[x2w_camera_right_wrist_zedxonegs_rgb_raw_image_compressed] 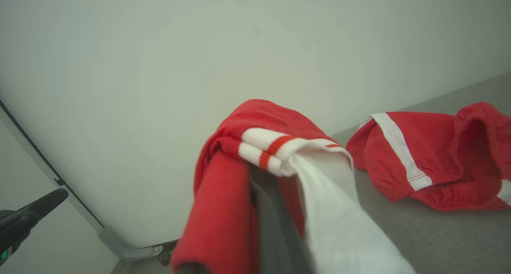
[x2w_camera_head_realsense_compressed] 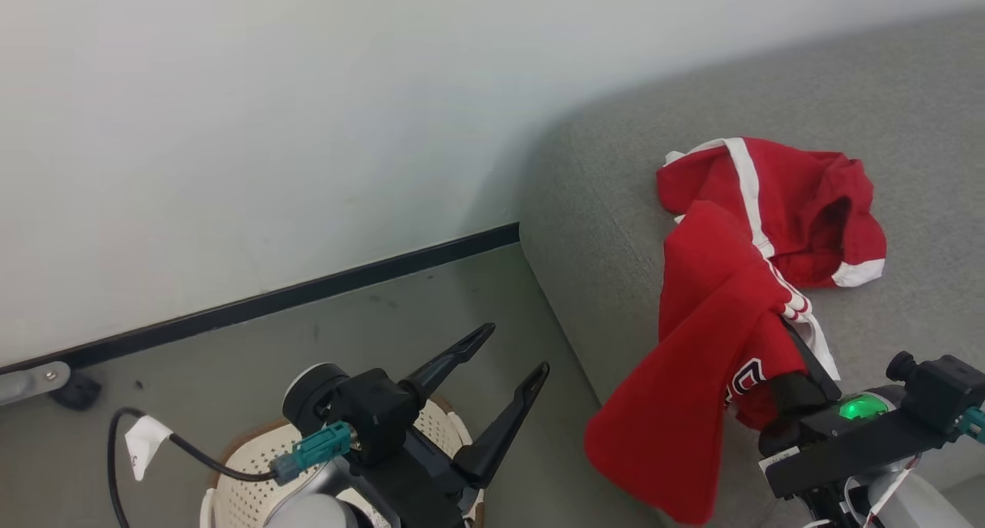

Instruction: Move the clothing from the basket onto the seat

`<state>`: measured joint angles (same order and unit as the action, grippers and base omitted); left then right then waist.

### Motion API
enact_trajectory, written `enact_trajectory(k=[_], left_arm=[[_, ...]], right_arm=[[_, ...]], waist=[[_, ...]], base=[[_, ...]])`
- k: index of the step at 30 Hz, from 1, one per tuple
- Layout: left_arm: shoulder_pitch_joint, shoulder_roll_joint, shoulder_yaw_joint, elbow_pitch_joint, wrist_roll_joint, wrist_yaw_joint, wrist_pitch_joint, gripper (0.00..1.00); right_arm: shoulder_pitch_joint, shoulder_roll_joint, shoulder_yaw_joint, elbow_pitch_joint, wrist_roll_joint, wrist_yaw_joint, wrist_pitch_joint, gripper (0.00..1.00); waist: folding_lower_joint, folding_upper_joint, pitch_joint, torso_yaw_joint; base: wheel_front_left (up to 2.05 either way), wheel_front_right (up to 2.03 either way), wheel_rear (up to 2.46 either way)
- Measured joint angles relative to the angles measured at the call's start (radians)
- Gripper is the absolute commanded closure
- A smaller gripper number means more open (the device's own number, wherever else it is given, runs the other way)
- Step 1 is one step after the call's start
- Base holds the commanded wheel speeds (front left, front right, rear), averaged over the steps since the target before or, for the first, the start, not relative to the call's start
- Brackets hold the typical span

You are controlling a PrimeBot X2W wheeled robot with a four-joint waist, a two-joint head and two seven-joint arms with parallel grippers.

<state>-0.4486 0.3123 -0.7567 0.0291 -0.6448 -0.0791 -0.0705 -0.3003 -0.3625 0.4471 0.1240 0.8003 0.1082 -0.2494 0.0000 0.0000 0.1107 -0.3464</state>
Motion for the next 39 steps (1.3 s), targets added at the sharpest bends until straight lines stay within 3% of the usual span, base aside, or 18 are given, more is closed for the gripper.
enact_trajectory(k=[10,20,31,39], left_arm=[[-0.029,0.002,-0.016,-0.005,0.025,-0.001,0.016,0.00],[-0.048,-0.003,-0.035,0.010,0.026,-0.011,0.025,0.00],[-0.061,-0.013,-0.056,0.007,0.026,-0.018,0.044,0.00],[-0.078,0.003,-0.056,-0.014,0.029,-0.019,0.061,0.00]], right_arm=[[0.026,0.003,-0.061,-0.057,-0.024,-0.002,0.000,1.00],[0.026,0.012,-0.129,-0.100,-0.016,-0.001,0.000,1.00],[-0.181,-0.060,-0.199,-0.141,0.030,0.012,-0.003,1.00],[-0.363,-0.126,-0.246,-0.078,0.120,0.015,0.002,1.00]], waist=[[0.0000,0.0001,0.045,-0.078],[0.0000,0.0000,0.064,-0.092],[0.0000,0.0000,0.094,-0.079],[0.0001,0.0000,0.137,-0.060]], base=[[0.00,0.00,0.00],[0.00,0.00,0.00],[0.00,0.00,0.00],[0.00,0.00,0.00]])
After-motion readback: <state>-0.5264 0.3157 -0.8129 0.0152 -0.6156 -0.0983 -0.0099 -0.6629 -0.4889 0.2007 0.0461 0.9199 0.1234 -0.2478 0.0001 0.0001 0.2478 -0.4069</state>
